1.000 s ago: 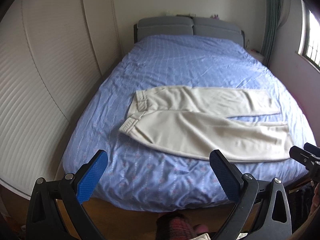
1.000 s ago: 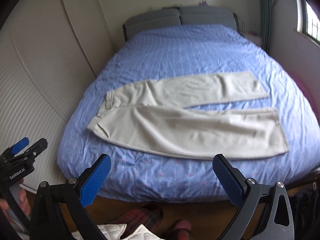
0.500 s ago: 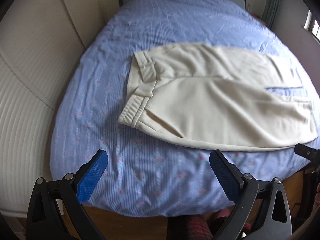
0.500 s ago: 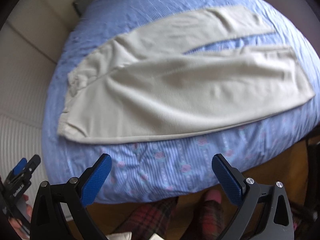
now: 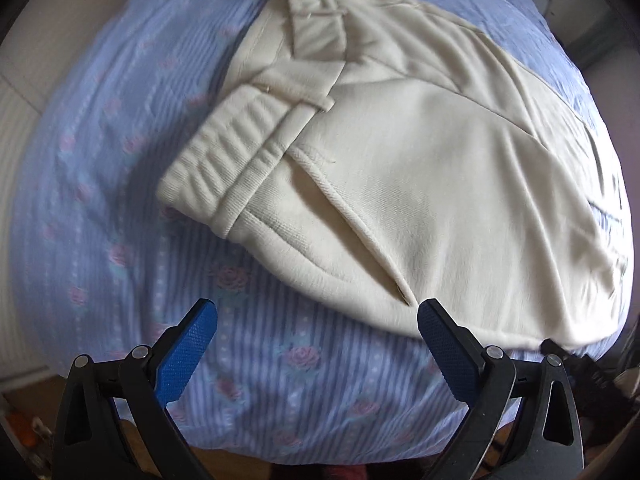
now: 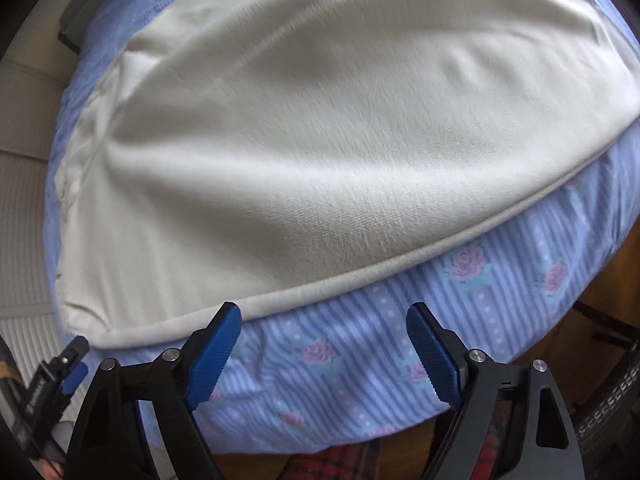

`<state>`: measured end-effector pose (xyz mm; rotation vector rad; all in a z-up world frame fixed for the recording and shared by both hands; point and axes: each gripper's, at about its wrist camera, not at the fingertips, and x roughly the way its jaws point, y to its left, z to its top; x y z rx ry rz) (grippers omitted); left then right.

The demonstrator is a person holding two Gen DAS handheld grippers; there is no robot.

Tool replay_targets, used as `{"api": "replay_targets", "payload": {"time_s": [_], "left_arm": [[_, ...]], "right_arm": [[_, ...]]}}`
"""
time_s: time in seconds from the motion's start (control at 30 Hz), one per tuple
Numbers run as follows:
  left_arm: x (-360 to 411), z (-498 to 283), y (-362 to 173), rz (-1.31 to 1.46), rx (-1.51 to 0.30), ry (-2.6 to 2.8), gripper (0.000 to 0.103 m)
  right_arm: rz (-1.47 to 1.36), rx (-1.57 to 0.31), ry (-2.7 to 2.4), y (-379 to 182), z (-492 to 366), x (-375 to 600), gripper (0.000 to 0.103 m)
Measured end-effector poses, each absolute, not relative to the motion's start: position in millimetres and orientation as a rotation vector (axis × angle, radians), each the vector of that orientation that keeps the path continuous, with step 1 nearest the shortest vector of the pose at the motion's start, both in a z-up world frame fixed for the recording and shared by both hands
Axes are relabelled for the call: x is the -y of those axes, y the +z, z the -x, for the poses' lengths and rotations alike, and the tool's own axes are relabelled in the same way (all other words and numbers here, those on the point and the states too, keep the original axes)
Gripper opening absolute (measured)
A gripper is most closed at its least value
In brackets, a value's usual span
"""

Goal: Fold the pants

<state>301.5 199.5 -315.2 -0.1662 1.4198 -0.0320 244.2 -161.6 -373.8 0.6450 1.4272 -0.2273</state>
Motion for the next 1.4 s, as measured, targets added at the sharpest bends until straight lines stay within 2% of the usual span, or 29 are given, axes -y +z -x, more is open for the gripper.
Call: {"api": "replay_targets", "payload": {"time_s": [0.17,0.27,0.33,0.37,0.4,0.43,0.53,0.77,0.93,1.13,1.4], "left_arm": [[-196.9,-314.0,-329.0,0.236,-1.444,-0.058,0.099],[-194.9,-319.4,-340.5,0.295,-1.486,-0.064,0.087],[-192.3,-321.6,-346.0,0.329,-1.512,-0.074,0.071],[-191.3,-322.8,-347.1,0.339,-1.519,-0.079,0.069],[-189.4,-322.7,-345.9,0.350,-1.521,-0.092,0.059],[-188.3,-325.4,-345.5,0.354,-1.525,-0.111,0.043],[-179.7,-324.5,-329.6,0.346,-1.526,-0.153,0.018],[-178.8,-313.6,-250.9,0.321,-1.411,-0.202,0.015],[-174.2,-329.0,-200.1,0.304,-1.300,-0.221,0.015],[-180.2,-394.2,-191.7,0.334,-1.214,-0.194,0.014],[-173.9,-488.4,-173.7,0.325,-1.083,-0.108,0.012]], "right_arm": [[-0.687,-1.418,-0.216,-383.8,-257.6,160.7,0.077],[-0.685,-1.443,-0.224,-388.4,-268.2,162.7,0.064],[-0.671,-1.461,-0.216,-389.3,-275.7,165.4,0.049],[-0.675,-1.460,-0.211,-388.9,-280.7,167.4,0.044],[-0.684,-1.457,-0.205,-386.2,-283.1,171.8,0.030],[-0.700,-1.450,-0.201,-382.1,-284.8,176.6,0.019],[-0.742,-1.409,-0.191,-362.4,-287.9,185.5,0.014],[-0.686,-1.232,-0.111,-267.2,-286.8,198.6,0.013],[-0.645,-1.108,-0.056,-212.1,-316.3,203.3,0.013],[-0.601,-1.060,-0.005,-187.7,-372.5,203.6,0.013],[-0.505,-1.028,0.088,-179.5,-492.3,194.8,0.013]]}}
